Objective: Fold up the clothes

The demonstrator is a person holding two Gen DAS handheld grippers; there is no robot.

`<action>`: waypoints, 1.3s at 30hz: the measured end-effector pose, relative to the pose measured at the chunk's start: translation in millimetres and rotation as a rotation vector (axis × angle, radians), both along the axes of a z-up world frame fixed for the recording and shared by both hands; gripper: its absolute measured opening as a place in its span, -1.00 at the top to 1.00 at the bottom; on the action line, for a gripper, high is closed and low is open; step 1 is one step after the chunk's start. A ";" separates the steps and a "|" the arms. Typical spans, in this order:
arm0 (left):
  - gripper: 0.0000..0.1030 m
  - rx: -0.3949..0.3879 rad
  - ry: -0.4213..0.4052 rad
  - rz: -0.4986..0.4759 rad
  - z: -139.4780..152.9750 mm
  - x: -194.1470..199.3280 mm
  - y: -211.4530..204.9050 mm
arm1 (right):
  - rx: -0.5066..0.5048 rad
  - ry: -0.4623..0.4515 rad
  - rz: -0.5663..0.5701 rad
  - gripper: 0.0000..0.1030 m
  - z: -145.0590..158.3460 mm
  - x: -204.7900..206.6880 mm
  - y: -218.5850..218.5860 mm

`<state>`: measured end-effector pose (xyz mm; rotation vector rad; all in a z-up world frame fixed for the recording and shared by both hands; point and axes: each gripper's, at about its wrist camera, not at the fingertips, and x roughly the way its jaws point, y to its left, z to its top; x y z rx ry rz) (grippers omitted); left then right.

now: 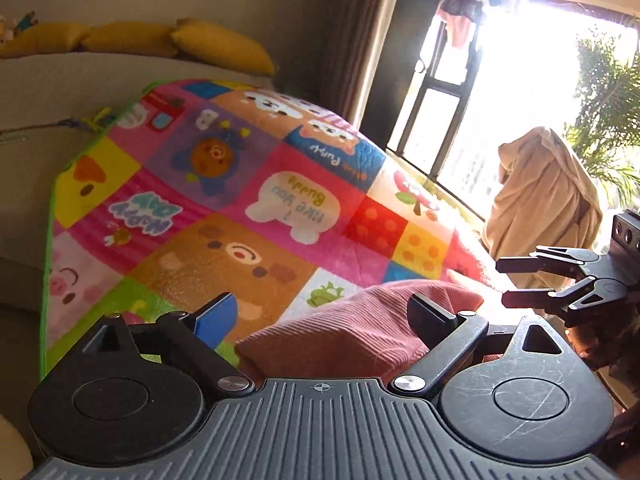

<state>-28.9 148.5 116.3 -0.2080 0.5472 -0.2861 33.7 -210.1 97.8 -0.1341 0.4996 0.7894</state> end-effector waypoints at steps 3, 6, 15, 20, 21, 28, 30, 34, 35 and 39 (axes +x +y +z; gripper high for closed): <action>-0.87 0.057 0.062 0.019 -18.1 28.5 -20.2 | 0.016 0.047 -0.120 -0.55 -19.8 39.8 10.3; -0.87 0.227 0.172 0.001 -44.2 39.3 -46.3 | -0.132 0.182 -0.165 -0.55 -61.2 62.0 26.4; -0.89 0.383 0.220 0.018 -72.8 16.5 -61.4 | -0.297 0.094 -0.094 -0.63 -98.8 6.8 29.2; -0.89 0.386 0.213 0.013 -70.3 14.8 -64.8 | -0.324 0.026 -0.059 -0.68 -102.0 -5.9 39.9; -0.90 0.388 0.215 0.013 -70.9 15.0 -65.6 | -0.330 0.013 -0.051 -0.69 -102.6 -8.4 42.0; -0.90 0.378 0.217 0.026 -69.1 11.1 -64.4 | -0.364 -0.076 -0.003 -0.76 -106.5 -25.6 56.0; -0.90 0.356 0.204 0.035 -65.1 6.2 -61.9 | -0.342 -0.049 -0.004 -0.77 -102.4 -23.7 50.2; -1.00 0.126 0.168 0.005 -50.7 -15.3 -47.4 | -0.292 -0.003 -0.016 -0.79 -94.8 -22.4 35.9; -1.00 0.045 0.174 -0.001 -51.2 -21.3 -44.3 | -0.277 0.003 -0.025 -0.79 -93.3 -23.3 30.9; -1.00 -0.106 0.215 0.043 -70.1 -39.2 -48.5 | -0.211 0.040 -0.080 -0.82 -92.6 -23.2 15.2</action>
